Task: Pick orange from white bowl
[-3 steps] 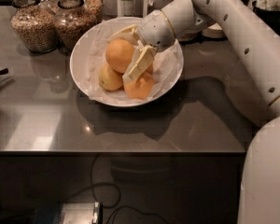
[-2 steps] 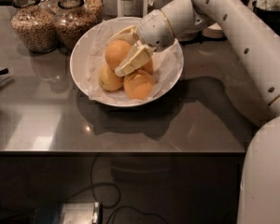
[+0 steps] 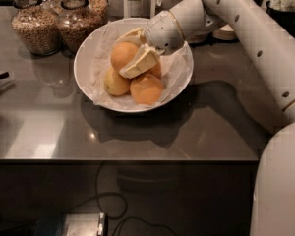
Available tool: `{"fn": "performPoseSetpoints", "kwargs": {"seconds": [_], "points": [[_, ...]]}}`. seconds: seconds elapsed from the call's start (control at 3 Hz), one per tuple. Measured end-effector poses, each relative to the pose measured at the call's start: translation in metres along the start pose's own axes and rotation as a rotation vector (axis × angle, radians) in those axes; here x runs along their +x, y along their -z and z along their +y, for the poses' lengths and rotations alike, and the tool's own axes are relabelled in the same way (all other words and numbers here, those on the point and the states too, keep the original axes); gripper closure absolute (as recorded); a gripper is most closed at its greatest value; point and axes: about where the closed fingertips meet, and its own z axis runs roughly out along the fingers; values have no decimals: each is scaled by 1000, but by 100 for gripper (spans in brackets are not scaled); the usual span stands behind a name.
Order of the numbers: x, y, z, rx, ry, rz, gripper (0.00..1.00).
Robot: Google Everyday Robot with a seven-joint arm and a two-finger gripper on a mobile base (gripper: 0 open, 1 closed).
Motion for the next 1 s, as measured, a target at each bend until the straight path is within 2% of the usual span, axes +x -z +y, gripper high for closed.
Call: {"fn": "performPoseSetpoints", "kwargs": {"seconds": [0.33,0.67,1.0], "points": [[-2,0,0,23,9,-15,100],[-25,3,13,55,69,-26,100],[-64,4,36,73,140,-17,100]]}}
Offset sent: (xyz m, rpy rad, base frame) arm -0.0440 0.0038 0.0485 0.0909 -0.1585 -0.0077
